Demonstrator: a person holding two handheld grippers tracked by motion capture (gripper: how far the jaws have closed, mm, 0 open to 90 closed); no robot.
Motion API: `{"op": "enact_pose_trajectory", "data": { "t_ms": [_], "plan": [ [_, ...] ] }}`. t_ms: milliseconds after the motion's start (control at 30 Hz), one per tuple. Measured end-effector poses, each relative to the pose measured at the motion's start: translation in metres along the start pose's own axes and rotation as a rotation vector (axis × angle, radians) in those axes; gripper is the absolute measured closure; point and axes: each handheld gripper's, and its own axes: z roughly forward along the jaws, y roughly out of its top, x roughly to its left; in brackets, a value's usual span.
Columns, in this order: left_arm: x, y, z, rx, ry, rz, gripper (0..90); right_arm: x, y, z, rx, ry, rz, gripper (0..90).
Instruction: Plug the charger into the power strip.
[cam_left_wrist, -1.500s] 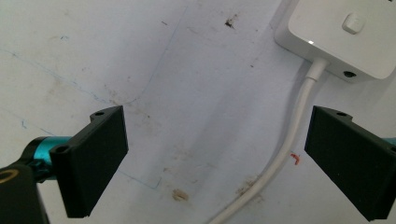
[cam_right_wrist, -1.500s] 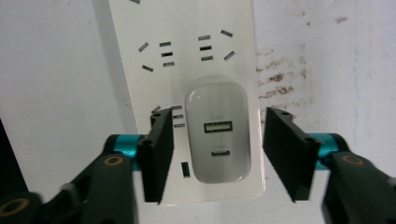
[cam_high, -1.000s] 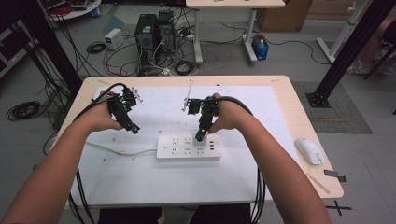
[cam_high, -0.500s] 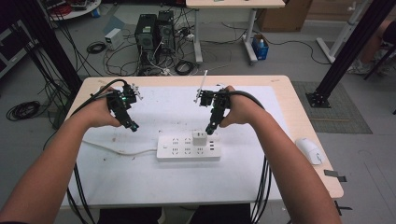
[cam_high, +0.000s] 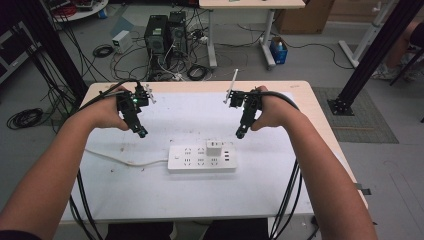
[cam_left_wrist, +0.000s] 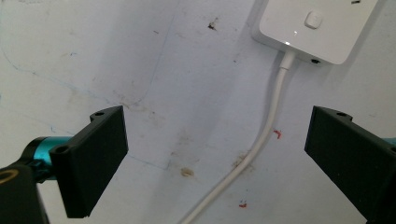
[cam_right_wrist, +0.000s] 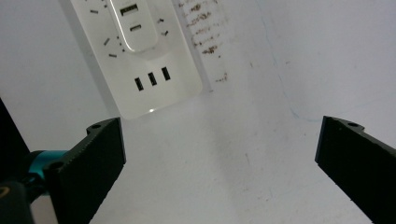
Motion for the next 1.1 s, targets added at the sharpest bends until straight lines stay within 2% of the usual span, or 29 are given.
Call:
{"op": "enact_pose_trajectory", "data": {
  "t_ms": [100,133,200,333,433,567,700,867,1100],
  "plan": [
    [-0.001,0.003,-0.003,0.007,-0.005,0.010,6.1,0.000,-0.005,-0.003,0.021,-0.003,-0.012,0.9],
    [-0.002,0.004,-0.004,0.004,-0.005,0.011,6.1,0.001,-0.007,-0.004,0.027,0.003,-0.003,0.9],
    [-0.004,0.006,-0.006,-0.001,0.003,0.016,6.1,0.001,-0.009,-0.007,0.022,-0.013,-0.005,0.9],
    [-0.008,0.008,-0.008,-0.006,0.019,0.025,6.1,0.002,-0.012,-0.006,0.020,-0.015,0.001,1.0],
    [-0.011,0.008,-0.009,-0.005,0.013,0.037,6.1,0.005,-0.013,-0.007,0.030,-0.024,0.012,1.0],
    [-0.014,0.008,-0.011,-0.010,-0.001,0.049,6.1,0.009,-0.013,-0.007,0.016,-0.015,0.030,1.0],
    [-0.016,0.006,-0.010,-0.001,-0.007,0.053,6.1,0.011,-0.009,-0.005,0.032,-0.024,0.017,1.0],
    [-0.013,0.006,-0.009,0.005,-0.012,0.055,6.1,0.013,-0.007,-0.005,0.034,-0.021,0.007,1.0],
    [-0.004,0.006,-0.008,0.004,-0.014,0.044,6.1,0.002,-0.009,-0.002,0.044,-0.012,0.010,1.0]
  ]
}}
